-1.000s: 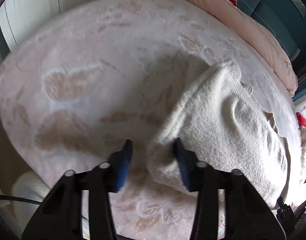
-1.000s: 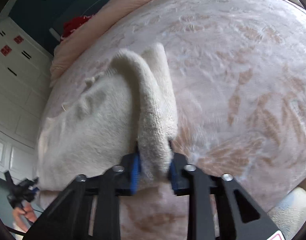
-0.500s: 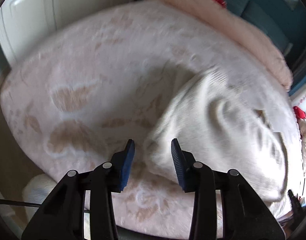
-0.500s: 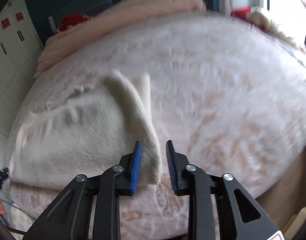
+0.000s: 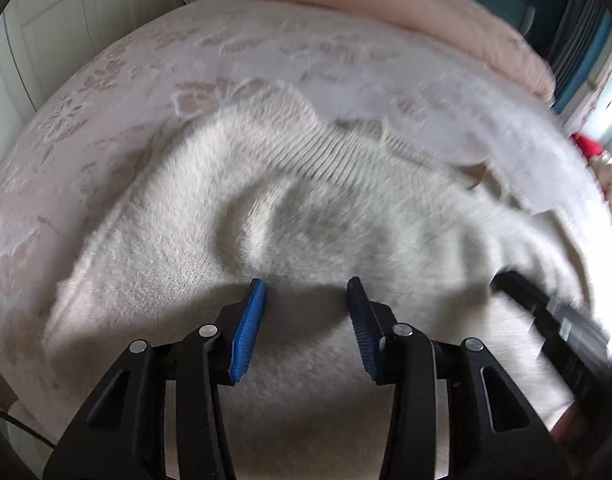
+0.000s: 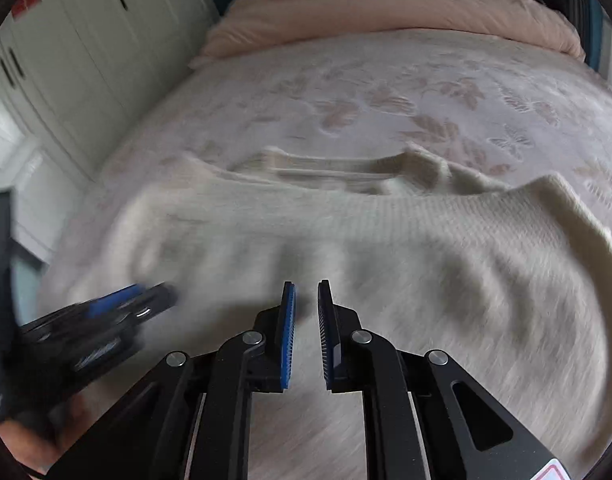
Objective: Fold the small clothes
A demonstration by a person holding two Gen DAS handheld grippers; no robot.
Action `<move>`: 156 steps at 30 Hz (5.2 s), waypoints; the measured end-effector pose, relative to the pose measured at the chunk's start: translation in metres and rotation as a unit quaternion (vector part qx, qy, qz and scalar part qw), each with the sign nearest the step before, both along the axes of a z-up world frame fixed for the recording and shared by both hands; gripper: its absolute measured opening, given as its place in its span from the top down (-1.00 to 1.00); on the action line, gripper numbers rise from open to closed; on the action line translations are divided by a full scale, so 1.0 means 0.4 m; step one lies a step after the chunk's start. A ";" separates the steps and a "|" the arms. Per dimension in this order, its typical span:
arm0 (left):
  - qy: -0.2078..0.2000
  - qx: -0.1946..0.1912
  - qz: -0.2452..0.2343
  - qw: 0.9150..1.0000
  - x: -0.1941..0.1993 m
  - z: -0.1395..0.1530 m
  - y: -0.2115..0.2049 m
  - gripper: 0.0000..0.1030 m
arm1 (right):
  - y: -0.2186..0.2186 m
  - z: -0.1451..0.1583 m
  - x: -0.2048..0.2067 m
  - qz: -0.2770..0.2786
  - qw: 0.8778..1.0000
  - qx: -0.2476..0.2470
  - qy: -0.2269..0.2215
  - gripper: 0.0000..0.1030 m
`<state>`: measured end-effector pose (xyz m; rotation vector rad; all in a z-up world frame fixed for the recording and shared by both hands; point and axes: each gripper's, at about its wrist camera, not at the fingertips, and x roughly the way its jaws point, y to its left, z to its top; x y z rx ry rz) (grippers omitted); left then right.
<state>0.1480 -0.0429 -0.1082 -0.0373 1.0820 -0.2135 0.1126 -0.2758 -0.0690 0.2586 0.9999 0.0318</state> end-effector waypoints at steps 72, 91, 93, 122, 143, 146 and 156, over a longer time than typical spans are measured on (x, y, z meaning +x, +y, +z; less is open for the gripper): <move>0.033 -0.202 0.159 0.966 -0.124 0.029 0.402 -0.46 | 0.045 0.069 -0.015 -0.025 0.999 0.031 0.015 0.84; -0.049 -0.265 0.092 0.959 -0.099 0.231 0.211 0.67 | 0.056 -0.073 -0.043 0.010 0.998 0.057 0.032 0.83; -0.061 -0.261 0.051 0.962 -0.113 0.287 0.136 0.67 | 0.055 -0.072 -0.047 0.010 0.998 0.065 0.023 0.83; -0.043 -0.085 -0.134 0.986 -0.340 0.237 -0.336 -0.16 | -0.340 0.154 -0.516 -0.108 0.986 0.103 -0.075 -0.39; -0.031 -0.106 -0.024 0.994 -0.309 0.224 -0.031 -0.28 | -0.362 0.117 -0.517 -0.196 0.970 0.113 -0.088 0.73; -0.014 -0.105 -0.033 0.994 -0.310 0.202 -0.058 -0.29 | -0.383 -0.023 -0.530 -0.198 0.973 0.117 -0.009 0.58; -0.001 -0.082 -0.056 0.995 -0.323 0.181 -0.114 -0.38 | -0.373 0.170 -0.494 -0.159 0.980 0.074 -0.093 -0.11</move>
